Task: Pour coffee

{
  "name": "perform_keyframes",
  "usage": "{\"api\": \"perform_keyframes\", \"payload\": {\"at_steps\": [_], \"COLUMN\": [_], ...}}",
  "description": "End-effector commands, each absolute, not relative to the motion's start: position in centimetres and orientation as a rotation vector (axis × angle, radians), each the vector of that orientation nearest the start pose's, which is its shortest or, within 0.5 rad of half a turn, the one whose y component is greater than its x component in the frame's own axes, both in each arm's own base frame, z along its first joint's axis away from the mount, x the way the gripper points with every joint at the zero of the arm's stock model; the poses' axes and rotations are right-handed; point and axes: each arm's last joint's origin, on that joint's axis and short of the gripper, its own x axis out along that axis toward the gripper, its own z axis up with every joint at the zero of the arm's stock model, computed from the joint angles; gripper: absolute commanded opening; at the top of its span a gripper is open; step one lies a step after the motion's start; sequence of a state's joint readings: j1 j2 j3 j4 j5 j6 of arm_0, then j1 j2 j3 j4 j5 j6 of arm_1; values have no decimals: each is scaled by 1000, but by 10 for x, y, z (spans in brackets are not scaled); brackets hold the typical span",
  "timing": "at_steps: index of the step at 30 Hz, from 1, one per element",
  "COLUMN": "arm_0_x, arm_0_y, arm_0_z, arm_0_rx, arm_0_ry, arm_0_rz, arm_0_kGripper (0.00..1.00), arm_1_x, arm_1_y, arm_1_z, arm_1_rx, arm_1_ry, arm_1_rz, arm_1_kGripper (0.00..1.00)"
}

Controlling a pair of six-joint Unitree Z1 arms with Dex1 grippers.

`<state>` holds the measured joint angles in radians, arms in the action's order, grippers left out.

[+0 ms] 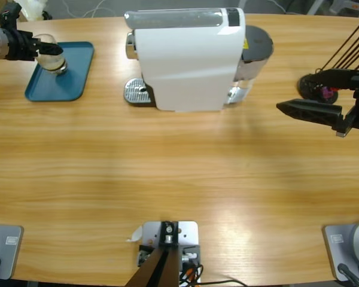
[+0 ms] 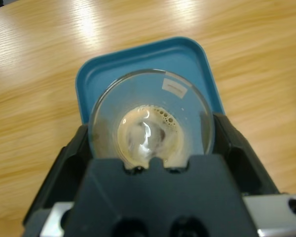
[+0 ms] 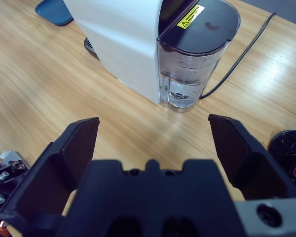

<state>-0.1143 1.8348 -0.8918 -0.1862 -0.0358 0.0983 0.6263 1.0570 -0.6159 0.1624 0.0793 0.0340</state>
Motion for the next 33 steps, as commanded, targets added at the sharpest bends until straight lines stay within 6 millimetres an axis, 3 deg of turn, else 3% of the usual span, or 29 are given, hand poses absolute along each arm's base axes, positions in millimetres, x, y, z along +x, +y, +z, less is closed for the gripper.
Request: {"api": "perform_keyframes", "payload": {"at_steps": [1, 6, 7, 8, 9, 10, 14, 18, 22, 28, 30, 33], "arm_0_x": [375, 374, 374, 373, 372, 370, 359, 329, 276, 183, 154, 123], "arm_0_y": [-36, -37, -37, -37, -37, -37, -37, -33, -30, -40, -45, -48], "arm_0_z": [186, 185, 185, 185, 186, 187, 207, 249, 291, 322, 325, 310], "arm_0_rx": [80, 69, 66, 64, 62, 63, 71, 72, 85, 99, 120, 145], "arm_0_ry": [800, 804, 806, 806, 803, 799, 747, 654, 640, 659, 674, 748], "arm_0_rz": [-117, -127, -128, -126, -127, -130, -125, -115, -102, -228, -294, -404], "arm_0_kGripper": [29, 52, 150, 431, 798, 970, 991, 991, 991, 1000, 1000, 1000], "arm_1_x": [122, 122, 122, 122, 122, 122, 121, 119, 115, 113, 113, 111], "arm_1_y": [92, 92, 92, 92, 91, 91, 91, 89, 86, 84, 84, 82], "arm_1_z": [290, 289, 289, 290, 290, 290, 290, 291, 293, 293, 293, 294], "arm_1_rx": [-138, -139, -139, -140, -141, -141, -142, -140, -135, -137, -137, -136], "arm_1_ry": [645, 648, 648, 646, 646, 645, 644, 631, 610, 593, 590, 579], "arm_1_rz": [669, 669, 669, 668, 667, 667, 664, 663, 661, 647, 645, 640], "arm_1_kGripper": [977, 977, 977, 981, 986, 988, 998, 1000, 1000, 1000, 1000, 1000]}}
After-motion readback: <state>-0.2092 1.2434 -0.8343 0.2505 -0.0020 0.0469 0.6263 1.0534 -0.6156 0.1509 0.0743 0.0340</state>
